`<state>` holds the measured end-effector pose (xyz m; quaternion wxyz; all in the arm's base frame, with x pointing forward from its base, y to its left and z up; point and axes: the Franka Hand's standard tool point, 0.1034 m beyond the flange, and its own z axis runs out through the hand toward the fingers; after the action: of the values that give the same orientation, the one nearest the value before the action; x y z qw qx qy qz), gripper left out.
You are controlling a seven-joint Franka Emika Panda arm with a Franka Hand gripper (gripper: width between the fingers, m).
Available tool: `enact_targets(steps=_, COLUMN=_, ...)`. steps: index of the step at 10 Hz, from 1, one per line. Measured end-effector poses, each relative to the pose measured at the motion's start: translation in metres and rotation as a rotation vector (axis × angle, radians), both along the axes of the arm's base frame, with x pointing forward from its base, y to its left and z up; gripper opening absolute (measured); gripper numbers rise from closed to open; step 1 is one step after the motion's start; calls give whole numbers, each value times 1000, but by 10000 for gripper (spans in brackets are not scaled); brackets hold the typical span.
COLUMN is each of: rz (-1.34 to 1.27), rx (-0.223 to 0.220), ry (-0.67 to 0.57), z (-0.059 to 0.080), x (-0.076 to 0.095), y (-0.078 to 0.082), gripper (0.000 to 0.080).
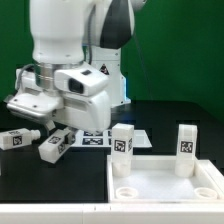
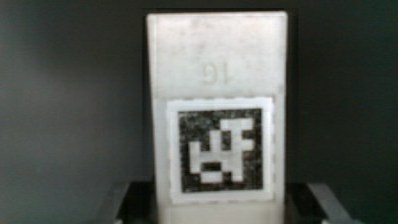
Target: Assemble square table
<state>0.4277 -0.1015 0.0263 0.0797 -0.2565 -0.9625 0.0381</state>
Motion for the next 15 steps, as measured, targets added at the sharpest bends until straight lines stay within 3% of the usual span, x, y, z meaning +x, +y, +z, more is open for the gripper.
enact_targets(steps=2, rz=67, rx=6, ry=16, z=-6, x=-3, y=9, gripper=285)
enact_targets(steps=5, rz=191, rx=-6, ry=33, z=-12, x=-5, y=3, gripper=285)
enact_targets(steps=6, rz=171, rx=-10, ry=33, z=-12, x=-6, y=3, gripper=342)
enact_targets(steps=7, rz=166, rx=-12, ry=33, z=-12, x=-6, y=2, gripper=477)
enact_targets(steps=8, rz=150, rx=-16, ry=32, z=-12, x=-6, y=2, gripper=477)
enact_targets(steps=9, rz=138, rx=-20, ry=26, z=-9, x=-5, y=-2, gripper=614)
enact_targets(steps=11, rz=-86, rx=-79, ry=-56, z=30, x=6, y=-22, gripper=639)
enact_targets(steps=14, rz=-414, rx=-157, ry=-158, z=67, x=35, y=-19, gripper=649)
enact_targets(steps=15, rz=-596, rx=-189, ry=-192, z=71, x=42, y=-15, gripper=649)
